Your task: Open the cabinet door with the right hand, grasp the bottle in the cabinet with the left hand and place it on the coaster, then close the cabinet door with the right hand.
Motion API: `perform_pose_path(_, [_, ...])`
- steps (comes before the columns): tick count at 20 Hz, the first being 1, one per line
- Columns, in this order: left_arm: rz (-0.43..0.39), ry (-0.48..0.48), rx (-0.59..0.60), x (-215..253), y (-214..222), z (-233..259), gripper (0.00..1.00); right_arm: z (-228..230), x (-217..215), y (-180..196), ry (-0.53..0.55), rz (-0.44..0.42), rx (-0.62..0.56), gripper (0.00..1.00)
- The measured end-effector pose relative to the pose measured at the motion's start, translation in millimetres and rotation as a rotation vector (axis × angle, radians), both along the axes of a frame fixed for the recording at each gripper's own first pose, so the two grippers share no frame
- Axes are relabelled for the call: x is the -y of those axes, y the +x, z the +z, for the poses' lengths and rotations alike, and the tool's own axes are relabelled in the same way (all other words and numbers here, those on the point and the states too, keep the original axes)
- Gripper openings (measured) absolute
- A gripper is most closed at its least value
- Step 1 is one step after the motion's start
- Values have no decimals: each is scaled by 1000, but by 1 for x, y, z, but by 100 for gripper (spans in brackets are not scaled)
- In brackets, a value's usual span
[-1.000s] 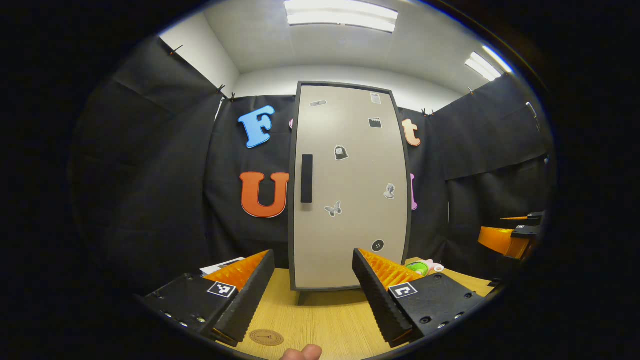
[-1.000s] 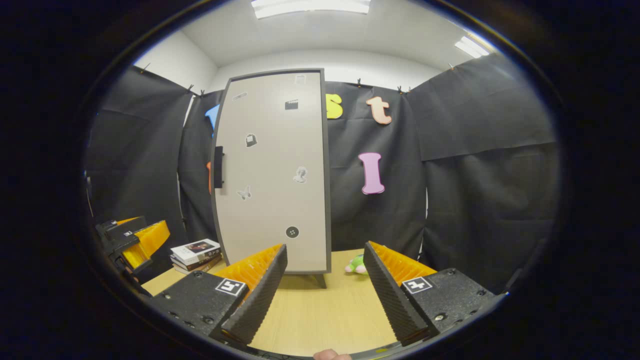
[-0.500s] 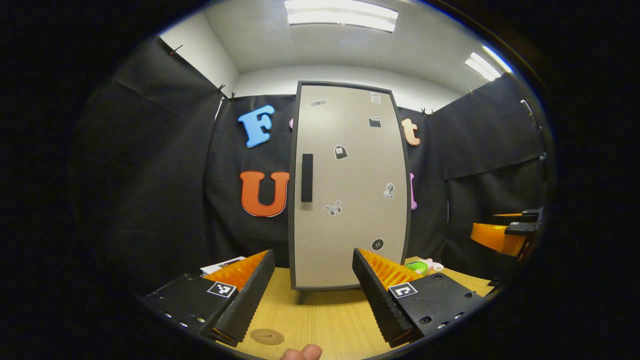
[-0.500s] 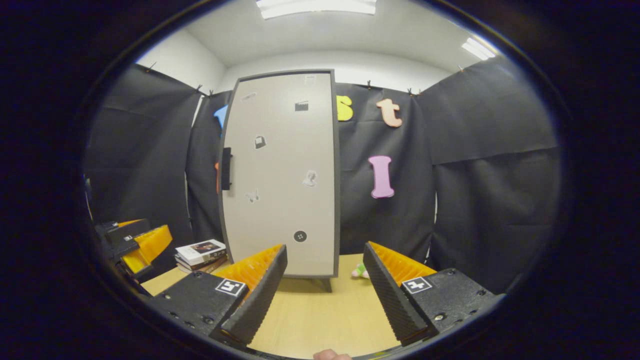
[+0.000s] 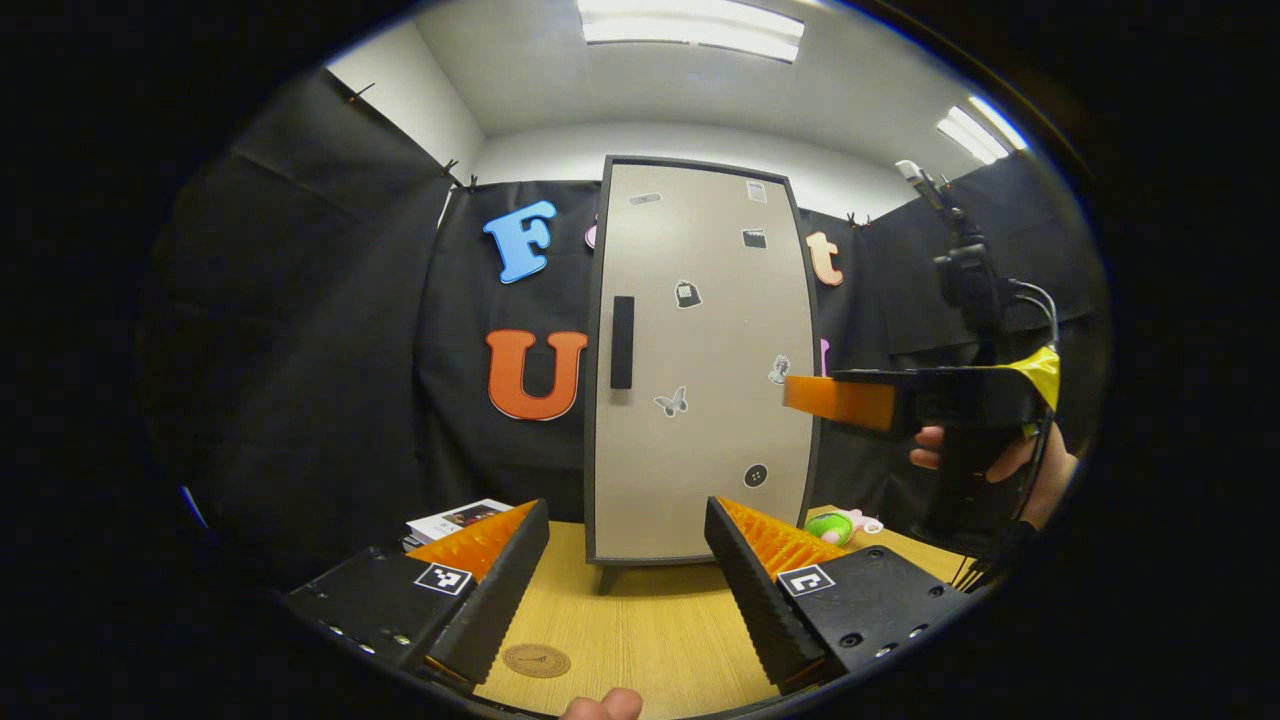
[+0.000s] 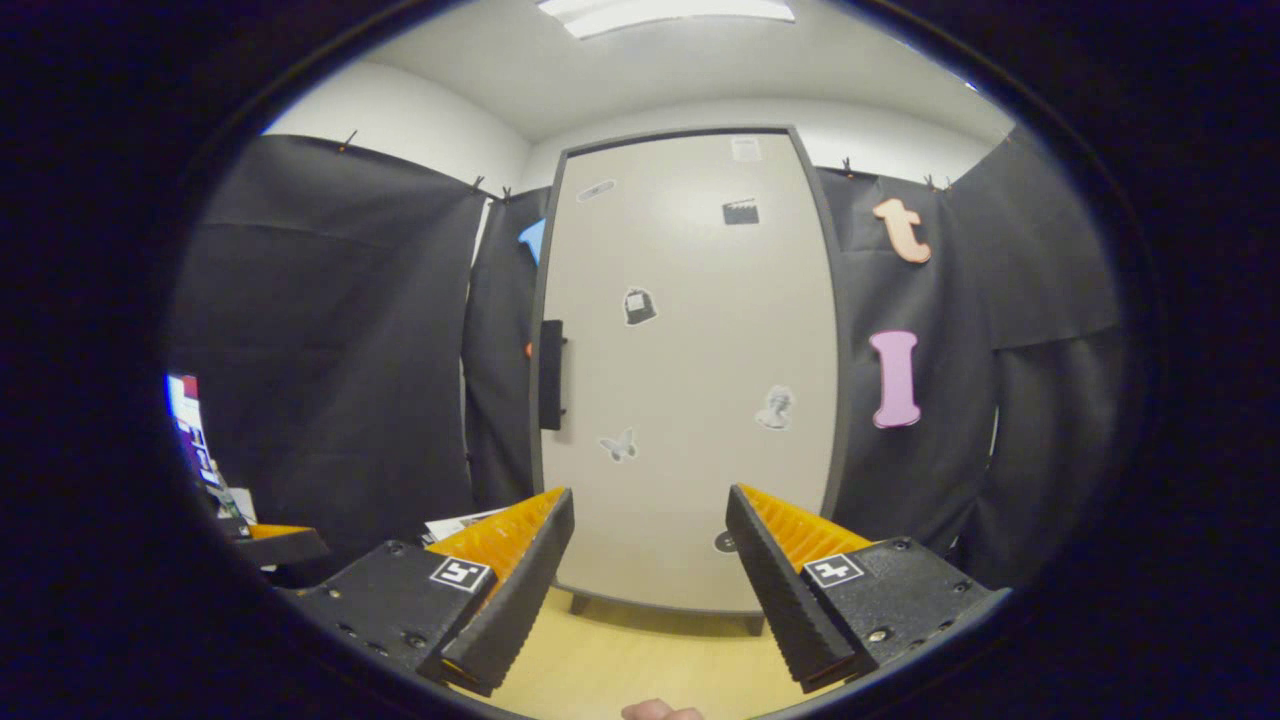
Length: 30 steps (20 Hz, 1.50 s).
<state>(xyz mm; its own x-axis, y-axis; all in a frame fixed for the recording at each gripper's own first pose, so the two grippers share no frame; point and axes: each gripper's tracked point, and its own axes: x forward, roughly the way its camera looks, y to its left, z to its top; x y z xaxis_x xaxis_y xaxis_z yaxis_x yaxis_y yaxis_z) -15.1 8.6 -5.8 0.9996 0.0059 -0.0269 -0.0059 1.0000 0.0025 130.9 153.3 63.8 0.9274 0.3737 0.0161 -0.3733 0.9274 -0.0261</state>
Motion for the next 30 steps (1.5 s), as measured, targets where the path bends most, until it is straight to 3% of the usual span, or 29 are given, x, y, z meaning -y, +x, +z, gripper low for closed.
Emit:
perform_pose_path(2, [4, -2, 2, -3, -2, 0, 95, 14, -27, 23, 16, 26, 11, 99])
perform_pose_path(3, [4, -4, 2, -3, -1, 0, 95, 19, -39, 33, 11, 35, 20, 94])
perform_pose_path(4, [5, -2, 1, -5, -3, 2, 95, 24, -50, 43, 7, 42, 21, 99])
perform_pose_path(8, [19, 15, 0, -13, -5, -2, 95, 39, -91, 79, 15, 65, 8, 99])
perform_pose_path(13, [22, 10, -1, -19, -7, -3, 95, 43, -127, 122, -13, 45, -6, 94])
perform_pose_path(15, [30, 20, 4, -24, -6, -1, 95, 41, -141, 134, -19, 45, -17, 99])
perform_pose_path(16, [34, 24, 6, -26, -6, 0, 95, 39, -146, 141, -29, 37, -20, 94])
perform_pose_path(17, [36, 26, 8, -28, -6, 1, 95, 36, -150, 146, -42, 32, -23, 99])
perform_pose_path(21, [50, 27, 13, -38, -6, 1, 95, 30, -162, 163, -65, 6, -38, 99])
perform_pose_path(25, [54, 21, 5, -43, -3, -3, 95, 31, -169, 172, -35, 5, -56, 87])
perform_pose_path(29, [56, 20, 10, -44, -2, -1, 95, 31, -173, 176, -30, 6, -52, 62])
perform_pose_path(30, [56, 18, 10, -44, -1, -1, 95, 29, -176, 176, -26, 15, -61, 51])
